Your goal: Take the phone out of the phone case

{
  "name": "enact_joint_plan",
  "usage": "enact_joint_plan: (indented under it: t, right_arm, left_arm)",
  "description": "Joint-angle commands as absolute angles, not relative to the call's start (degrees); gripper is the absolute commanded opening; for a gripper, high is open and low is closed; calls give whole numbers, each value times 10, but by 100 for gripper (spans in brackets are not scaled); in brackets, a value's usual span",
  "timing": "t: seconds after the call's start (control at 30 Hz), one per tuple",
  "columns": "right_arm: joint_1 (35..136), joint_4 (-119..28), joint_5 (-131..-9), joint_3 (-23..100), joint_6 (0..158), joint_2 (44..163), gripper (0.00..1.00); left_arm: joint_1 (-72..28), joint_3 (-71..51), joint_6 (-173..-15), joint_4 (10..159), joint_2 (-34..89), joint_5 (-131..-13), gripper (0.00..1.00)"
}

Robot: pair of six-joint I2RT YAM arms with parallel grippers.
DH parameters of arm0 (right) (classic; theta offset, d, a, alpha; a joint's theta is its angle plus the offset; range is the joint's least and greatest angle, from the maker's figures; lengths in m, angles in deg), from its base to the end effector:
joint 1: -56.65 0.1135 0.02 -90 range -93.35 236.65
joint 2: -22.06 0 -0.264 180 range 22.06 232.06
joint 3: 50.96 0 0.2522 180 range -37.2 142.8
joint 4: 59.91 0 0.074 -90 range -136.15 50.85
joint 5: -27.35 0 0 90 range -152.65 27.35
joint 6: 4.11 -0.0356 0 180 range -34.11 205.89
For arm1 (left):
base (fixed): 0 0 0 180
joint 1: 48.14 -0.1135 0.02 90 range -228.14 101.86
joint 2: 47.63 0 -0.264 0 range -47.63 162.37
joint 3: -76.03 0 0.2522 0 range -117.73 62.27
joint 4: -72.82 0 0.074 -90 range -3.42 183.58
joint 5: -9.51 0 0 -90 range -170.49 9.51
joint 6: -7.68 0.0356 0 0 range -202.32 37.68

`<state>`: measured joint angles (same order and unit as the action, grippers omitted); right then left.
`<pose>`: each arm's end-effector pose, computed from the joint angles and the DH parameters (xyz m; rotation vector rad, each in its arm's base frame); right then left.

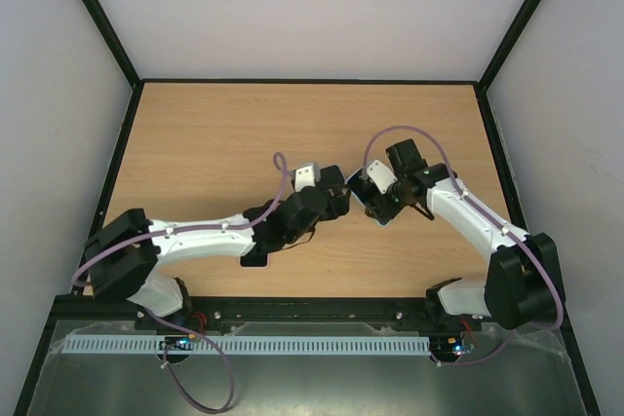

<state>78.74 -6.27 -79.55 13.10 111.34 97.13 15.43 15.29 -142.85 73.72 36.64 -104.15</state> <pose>0.2239 0.1020 0.2228 -1.1567 2.4052 0.3785 0.1561 -0.2819 0.2314 -0.2254 2.0877 -0.9797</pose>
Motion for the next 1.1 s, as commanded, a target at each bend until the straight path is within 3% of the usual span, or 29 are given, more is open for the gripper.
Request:
enact_joint_plan:
  t: [0.0, 0.17, 0.33, 0.57, 0.87, 1.07]
  right_arm:
    - [787, -125, -861, 161, 1041, 971, 49]
    - [787, -160, -890, 159, 1012, 969, 49]
    - [787, -184, -911, 130, 1008, 941, 49]
    - [787, -180, -926, 119, 1007, 924, 50]
    - [787, -195, -922, 109, 994, 912, 50]
    - [787, -202, -914, 105, 989, 903, 51]
  left_arm:
    - [149, 74, -1380, 718, 415, -1045, 81]
    - [110, 59, -1424, 724, 447, -1019, 80]
    - [88, 63, -1409, 698, 460, -968, 72]
    - [82, 61, -1371, 671, 475, -917, 54]
    - [80, 48, -1351, 650, 493, -871, 43]
    - [77, 44, -1338, 643, 498, -851, 20]
